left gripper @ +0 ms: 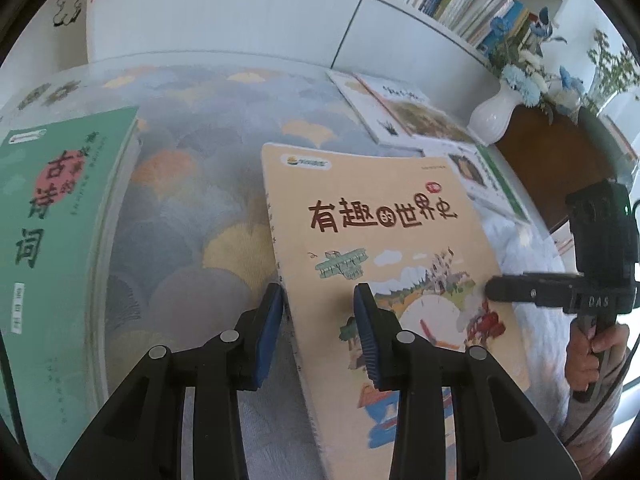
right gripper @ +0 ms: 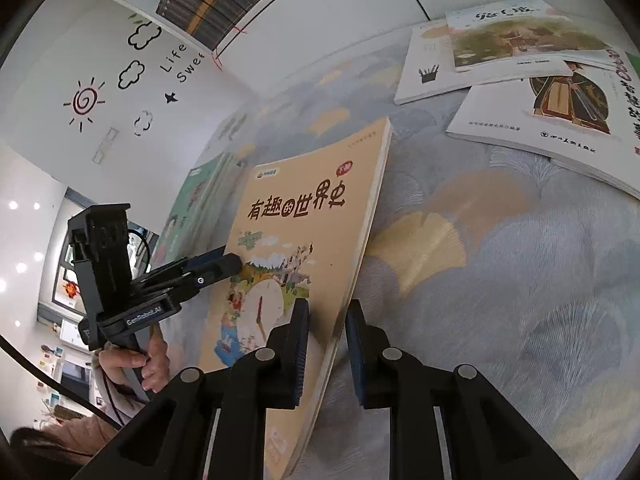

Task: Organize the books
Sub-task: 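Close the left tool on the beige book while the right tool holds it upright, then carry the beige book with both tools and lower it onto the green book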

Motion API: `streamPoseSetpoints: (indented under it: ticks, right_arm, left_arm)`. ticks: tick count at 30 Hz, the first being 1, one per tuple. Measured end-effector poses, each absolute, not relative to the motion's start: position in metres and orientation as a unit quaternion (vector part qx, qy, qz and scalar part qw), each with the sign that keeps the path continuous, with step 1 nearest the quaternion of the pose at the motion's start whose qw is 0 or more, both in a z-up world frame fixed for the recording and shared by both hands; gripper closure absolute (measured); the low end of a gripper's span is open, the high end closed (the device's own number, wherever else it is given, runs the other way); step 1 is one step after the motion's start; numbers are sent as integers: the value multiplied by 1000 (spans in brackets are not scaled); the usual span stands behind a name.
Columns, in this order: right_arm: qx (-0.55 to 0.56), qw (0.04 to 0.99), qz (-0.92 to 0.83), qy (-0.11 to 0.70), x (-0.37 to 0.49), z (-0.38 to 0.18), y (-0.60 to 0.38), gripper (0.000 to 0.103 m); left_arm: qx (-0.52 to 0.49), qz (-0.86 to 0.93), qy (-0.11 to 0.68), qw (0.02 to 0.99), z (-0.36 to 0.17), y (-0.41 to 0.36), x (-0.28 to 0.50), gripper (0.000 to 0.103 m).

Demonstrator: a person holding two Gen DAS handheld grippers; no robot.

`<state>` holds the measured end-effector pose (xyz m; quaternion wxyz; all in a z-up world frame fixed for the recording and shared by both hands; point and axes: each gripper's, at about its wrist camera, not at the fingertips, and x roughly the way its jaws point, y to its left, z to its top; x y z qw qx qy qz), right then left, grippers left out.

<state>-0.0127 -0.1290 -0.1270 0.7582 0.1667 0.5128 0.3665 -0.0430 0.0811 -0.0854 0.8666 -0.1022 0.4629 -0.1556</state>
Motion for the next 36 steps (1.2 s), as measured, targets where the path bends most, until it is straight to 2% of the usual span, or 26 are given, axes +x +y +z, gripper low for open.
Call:
streamPoseSetpoints:
  ticks: [5,8,14,22,27,36]
  right_arm:
    - [179,751,362,521,-13,-102,-126,84]
    - [200,741,370,523,-11,-86,-121,88]
    - [236,711,409,521,-8,-59,-90,93]
    - [250,667,474,518,1,-32,-12,93]
    - [247,627,503,541,10,-51,50,93]
    - [248,584,500,589,31,-103,116,93]
  left_arm:
    - [-77,-155,450,876,-54,83,-47,70]
    - [-68,-149,440,883,-32,94,-47,70]
    - [-80,-118,421,896,7,138,-46,70]
    - [-79,-55,393,915,47,216,-56,70]
    - [-94,-24,393,914,42,266,-56,70]
    - [-109,4,420,901,-9,309,-41,70]
